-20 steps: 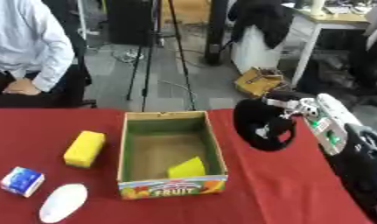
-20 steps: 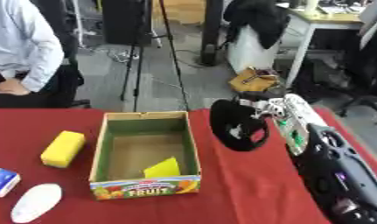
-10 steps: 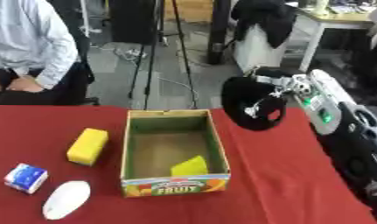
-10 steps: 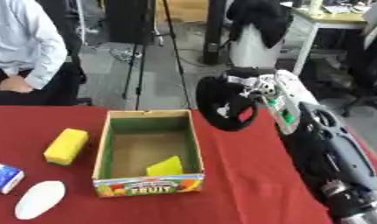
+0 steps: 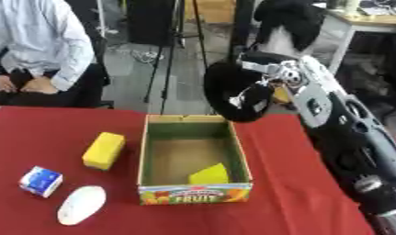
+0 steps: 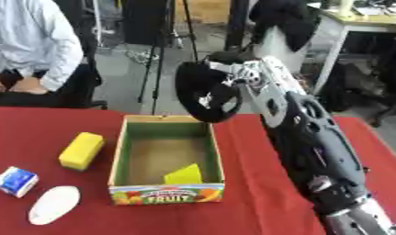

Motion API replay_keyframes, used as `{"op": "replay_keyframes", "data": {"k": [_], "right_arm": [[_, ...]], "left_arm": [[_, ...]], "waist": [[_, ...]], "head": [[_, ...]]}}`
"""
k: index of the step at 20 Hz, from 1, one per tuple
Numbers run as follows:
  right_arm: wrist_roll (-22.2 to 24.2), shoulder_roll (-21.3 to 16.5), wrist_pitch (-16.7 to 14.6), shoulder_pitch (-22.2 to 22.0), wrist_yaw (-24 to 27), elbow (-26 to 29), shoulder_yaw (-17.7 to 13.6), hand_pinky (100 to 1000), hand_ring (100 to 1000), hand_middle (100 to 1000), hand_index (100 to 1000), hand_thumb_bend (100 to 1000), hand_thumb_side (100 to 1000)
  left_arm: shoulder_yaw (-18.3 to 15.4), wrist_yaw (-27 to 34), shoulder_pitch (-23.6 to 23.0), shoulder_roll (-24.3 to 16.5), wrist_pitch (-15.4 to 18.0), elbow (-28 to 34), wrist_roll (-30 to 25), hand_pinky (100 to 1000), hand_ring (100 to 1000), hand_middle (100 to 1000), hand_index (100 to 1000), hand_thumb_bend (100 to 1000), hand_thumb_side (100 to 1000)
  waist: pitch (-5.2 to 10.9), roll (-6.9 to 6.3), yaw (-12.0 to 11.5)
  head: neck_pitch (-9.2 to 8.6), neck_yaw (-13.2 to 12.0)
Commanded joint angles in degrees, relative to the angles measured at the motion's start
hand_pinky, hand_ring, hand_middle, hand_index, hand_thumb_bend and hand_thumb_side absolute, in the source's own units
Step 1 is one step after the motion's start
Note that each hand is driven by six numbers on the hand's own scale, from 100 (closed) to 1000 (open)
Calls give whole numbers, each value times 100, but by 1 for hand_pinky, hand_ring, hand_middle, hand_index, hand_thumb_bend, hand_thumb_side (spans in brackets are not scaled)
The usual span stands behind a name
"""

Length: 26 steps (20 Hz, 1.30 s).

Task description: Pick up objects on the table and place them in the box.

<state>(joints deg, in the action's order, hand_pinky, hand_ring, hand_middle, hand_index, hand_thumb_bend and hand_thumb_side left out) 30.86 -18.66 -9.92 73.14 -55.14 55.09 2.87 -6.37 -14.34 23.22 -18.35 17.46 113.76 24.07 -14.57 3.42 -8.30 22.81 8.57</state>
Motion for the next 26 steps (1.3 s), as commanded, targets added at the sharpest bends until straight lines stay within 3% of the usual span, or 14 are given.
{"op": "replay_keyframes", "data": {"k": [1, 8, 14, 17, 22, 26], "right_arm": [[-235, 54, 44, 178, -210, -84, -151, 100, 396, 353, 429, 100, 161], [-758, 178, 44, 140, -495, -286, -306, 100, 394, 352, 429, 100, 154], [-1993, 274, -286, 58, -1286, -614, -266, 100, 412, 337, 432, 100, 126], [-2372, 358, -455, 4, -1525, -846, -292, 100, 410, 294, 433, 100, 135], [-2718, 485, -658, -93, -1584, -1081, -332, 100, 408, 291, 438, 100, 159], [-2703, 539, -787, -139, -1530, -1173, -290, 100, 430, 316, 458, 100, 191]], "left_arm": [[23, 47, 145, -65, 25, 83, -55, 927, 891, 823, 790, 100, 859], [24, 86, 202, -58, 33, 83, -75, 927, 891, 823, 789, 100, 858], [32, 104, 234, -33, 39, 83, -90, 926, 891, 823, 789, 100, 858], [29, 112, 236, -15, 37, 83, -93, 926, 891, 823, 789, 100, 857], [28, 124, 230, 9, 38, 83, -93, 926, 891, 824, 789, 100, 857], [21, 125, 233, 12, 42, 83, -87, 926, 891, 824, 789, 100, 857]], "waist": [[60, -34, -102], [-35, -55, -330], [-55, -89, -360], [-67, -109, -370], [-94, -126, -379], [-99, -125, -378]], "head": [[-98, 152], [-210, 275], [-231, 305], [-244, 338], [-245, 345], [-245, 339]]}}
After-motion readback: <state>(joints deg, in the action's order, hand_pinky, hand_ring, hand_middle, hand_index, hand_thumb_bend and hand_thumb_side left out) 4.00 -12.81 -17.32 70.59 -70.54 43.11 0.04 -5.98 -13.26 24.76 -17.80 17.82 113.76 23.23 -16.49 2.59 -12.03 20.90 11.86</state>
